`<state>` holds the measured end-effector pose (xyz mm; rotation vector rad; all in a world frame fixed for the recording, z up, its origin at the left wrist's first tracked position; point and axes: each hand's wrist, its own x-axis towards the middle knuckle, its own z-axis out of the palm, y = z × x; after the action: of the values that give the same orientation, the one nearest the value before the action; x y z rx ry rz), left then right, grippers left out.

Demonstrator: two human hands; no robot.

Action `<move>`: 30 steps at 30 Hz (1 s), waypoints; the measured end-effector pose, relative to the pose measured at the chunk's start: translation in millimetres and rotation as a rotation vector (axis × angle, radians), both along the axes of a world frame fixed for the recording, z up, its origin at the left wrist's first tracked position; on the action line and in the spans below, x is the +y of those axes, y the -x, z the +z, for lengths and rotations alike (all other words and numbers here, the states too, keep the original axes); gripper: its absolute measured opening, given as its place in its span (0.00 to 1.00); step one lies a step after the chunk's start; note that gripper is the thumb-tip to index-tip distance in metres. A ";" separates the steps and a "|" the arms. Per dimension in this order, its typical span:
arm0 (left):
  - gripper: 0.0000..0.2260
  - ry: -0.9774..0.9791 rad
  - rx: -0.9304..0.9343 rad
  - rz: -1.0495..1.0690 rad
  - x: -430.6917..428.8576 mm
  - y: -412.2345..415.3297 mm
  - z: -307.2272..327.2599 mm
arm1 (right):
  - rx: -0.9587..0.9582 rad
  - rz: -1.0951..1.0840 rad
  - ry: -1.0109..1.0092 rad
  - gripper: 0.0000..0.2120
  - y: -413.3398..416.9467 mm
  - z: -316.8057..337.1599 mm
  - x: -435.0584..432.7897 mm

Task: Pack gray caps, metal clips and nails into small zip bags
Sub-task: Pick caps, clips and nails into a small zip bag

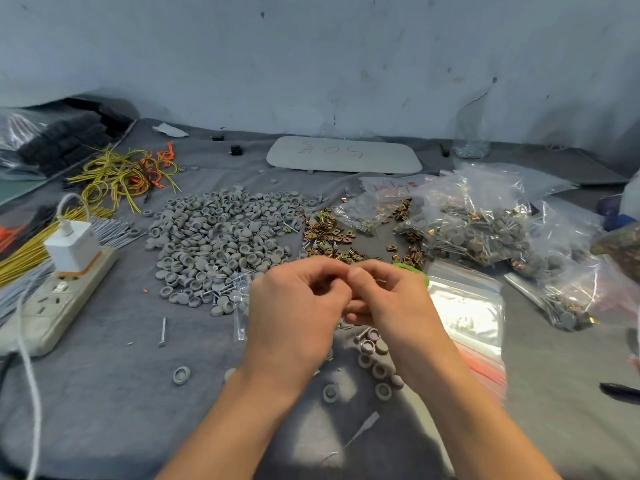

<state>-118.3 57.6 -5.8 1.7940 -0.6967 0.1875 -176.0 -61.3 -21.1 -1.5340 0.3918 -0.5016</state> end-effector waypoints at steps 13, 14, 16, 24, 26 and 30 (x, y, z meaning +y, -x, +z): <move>0.15 -0.085 0.000 -0.182 12.7 -3.2 -1.5 | 0.193 0.281 -0.149 0.06 16.2 11.5 -24.5; 0.14 -0.129 0.002 -0.201 13.8 -4.4 -1.6 | 0.214 0.302 -0.116 0.06 16.8 11.9 -25.9; 0.13 -0.228 -0.051 -0.254 16.9 -7.3 -2.2 | 0.257 0.342 -0.049 0.06 18.4 12.2 -29.0; 0.14 -0.166 -0.066 -0.203 20.6 -8.8 -6.2 | 0.261 0.361 0.058 0.10 18.2 14.6 -29.2; 0.32 -0.166 -0.129 -0.090 20.5 -16.6 -6.7 | 0.230 0.185 0.050 0.10 13.5 13.0 -31.6; 0.56 -0.535 -0.094 -0.066 21.2 -31.5 -8.9 | 0.266 -0.031 0.063 0.08 9.6 6.4 -34.5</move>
<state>-86.8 78.7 -14.7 2.2761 -0.9345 0.0399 -185.7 -95.8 -14.7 -1.6631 0.6105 -0.3356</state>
